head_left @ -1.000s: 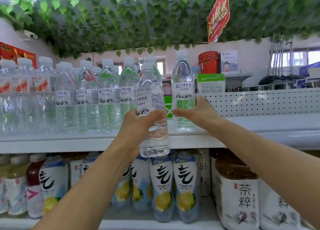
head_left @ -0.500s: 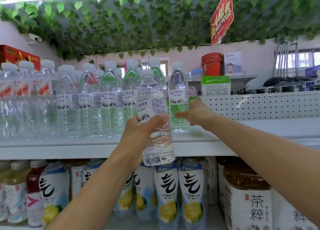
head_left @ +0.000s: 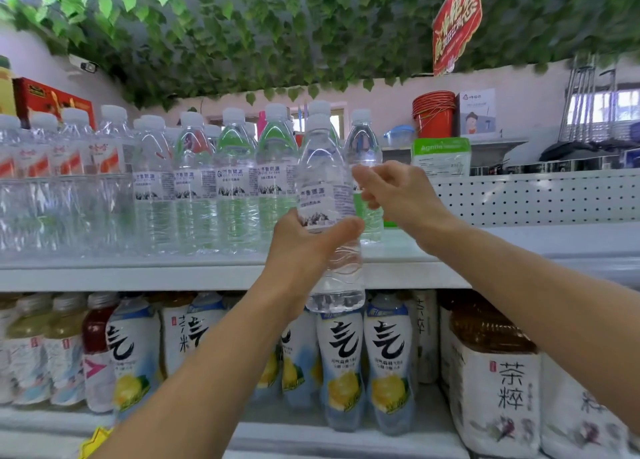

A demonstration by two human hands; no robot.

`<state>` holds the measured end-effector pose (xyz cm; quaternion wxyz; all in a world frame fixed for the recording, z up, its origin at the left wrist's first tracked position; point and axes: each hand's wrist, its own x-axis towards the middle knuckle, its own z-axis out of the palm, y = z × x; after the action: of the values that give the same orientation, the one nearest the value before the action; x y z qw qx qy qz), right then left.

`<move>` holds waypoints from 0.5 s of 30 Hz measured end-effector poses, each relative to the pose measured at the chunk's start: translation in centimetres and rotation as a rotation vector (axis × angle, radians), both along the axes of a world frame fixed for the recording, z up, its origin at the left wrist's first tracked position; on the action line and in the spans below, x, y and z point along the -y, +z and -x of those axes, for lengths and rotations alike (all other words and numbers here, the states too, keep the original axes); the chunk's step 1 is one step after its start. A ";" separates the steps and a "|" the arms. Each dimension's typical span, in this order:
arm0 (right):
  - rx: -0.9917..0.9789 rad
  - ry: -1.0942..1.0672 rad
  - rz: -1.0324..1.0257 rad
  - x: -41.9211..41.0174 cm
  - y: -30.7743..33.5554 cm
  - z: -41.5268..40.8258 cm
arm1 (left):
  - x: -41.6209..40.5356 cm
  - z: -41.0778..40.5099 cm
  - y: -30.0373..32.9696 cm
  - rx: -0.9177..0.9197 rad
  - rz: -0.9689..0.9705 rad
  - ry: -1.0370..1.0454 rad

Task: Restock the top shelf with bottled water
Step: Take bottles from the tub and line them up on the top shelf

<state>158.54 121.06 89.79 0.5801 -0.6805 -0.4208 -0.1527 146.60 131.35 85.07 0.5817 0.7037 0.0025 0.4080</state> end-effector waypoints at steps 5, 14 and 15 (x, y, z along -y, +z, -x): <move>0.089 0.123 0.253 1.9 1.3 5.1 | 1.9 -0.4 0.5 0.045 -0.095 0.045; 0.089 -0.016 0.064 4.3 4.9 2.9 | -1.0 1.1 4.8 0.034 -0.316 0.195; 0.086 -0.031 0.066 4.0 5.0 2.3 | -1.4 1.0 4.5 0.043 -0.320 0.241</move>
<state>156.23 117.01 94.79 0.5364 -0.6985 -0.4394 -0.1770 145.64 132.75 89.55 0.4094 0.7729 0.0093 0.4847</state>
